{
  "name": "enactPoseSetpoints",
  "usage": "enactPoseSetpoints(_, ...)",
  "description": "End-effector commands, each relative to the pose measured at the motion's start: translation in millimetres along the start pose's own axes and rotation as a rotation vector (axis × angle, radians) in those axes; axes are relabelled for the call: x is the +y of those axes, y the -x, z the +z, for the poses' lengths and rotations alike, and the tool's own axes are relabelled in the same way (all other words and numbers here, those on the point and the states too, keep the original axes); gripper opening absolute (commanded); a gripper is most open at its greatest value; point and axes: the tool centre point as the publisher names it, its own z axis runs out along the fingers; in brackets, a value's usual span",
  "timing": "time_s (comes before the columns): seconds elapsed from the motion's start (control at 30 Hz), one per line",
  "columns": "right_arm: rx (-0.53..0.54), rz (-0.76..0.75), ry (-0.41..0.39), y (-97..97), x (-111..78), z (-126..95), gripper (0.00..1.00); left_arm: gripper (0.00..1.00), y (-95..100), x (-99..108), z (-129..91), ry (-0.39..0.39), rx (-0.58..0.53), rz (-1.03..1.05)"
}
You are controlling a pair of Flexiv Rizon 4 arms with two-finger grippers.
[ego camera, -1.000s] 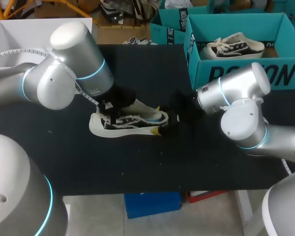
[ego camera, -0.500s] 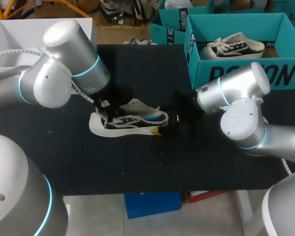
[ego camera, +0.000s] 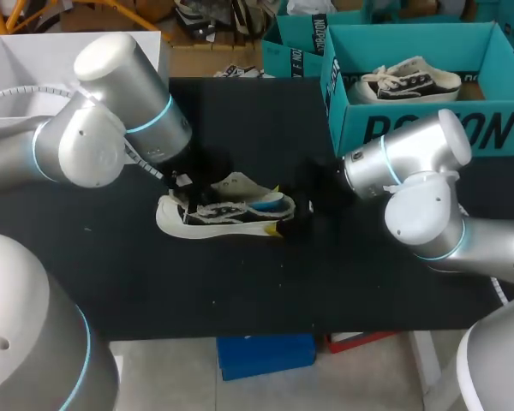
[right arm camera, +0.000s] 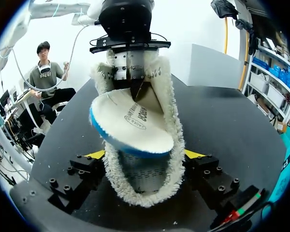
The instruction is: Take the shoe out of the shoebox, open the shoe tongue, remove and reinsert the insole, then place the shoe into the shoebox
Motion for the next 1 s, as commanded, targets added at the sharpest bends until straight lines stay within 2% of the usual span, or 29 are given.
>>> enactPoseSetpoints(0.03,0.000,0.000,0.001,1.8,-4.2,-1.4,0.00,0.00,-3.5,-1.7,-6.1,-0.002,-0.008,0.005)
enactPoseSetpoints(0.5,0.000,0.000,0.001,1.8,-4.2,-1.4,0.00,0.00,-2.9,-20.0,2.3,0.018,0.005,0.037)
enactPoseSetpoints(0.7,0.000,0.000,0.001,1.8,-4.2,-1.4,0.00,0.00,-0.5,-19.2,5.1,0.044,-0.011,0.005)
enactPoseSetpoints(0.73,0.000,0.000,0.001,1.8,-4.2,-1.4,0.00,0.36,0.9,-18.5,4.8,0.042,-0.008,0.000)
enactPoseSetpoints(0.77,0.000,0.000,0.001,1.8,-4.2,-1.4,0.00,0.78,1.6,-18.7,4.0,0.041,-0.007,0.000)
enactPoseSetpoints(0.8,0.000,0.000,0.001,1.8,-4.2,-1.4,0.00,0.89,2.0,-20.4,2.4,0.035,-0.004,0.003)
enactPoseSetpoints(0.83,0.000,0.000,0.001,1.8,-4.2,-1.4,0.00,0.96,2.1,-23.1,1.0,0.031,-0.004,0.007)
enactPoseSetpoints(0.87,0.000,0.000,0.001,1.8,-4.2,-1.4,0.00,1.00,1.9,-26.6,-0.1,0.028,-0.005,0.017)
enactPoseSetpoints(1.0,0.000,0.000,0.001,1.8,-4.2,-1.4,0.00,0.95,1.1,-43.0,-2.2,0.018,-0.015,0.054)
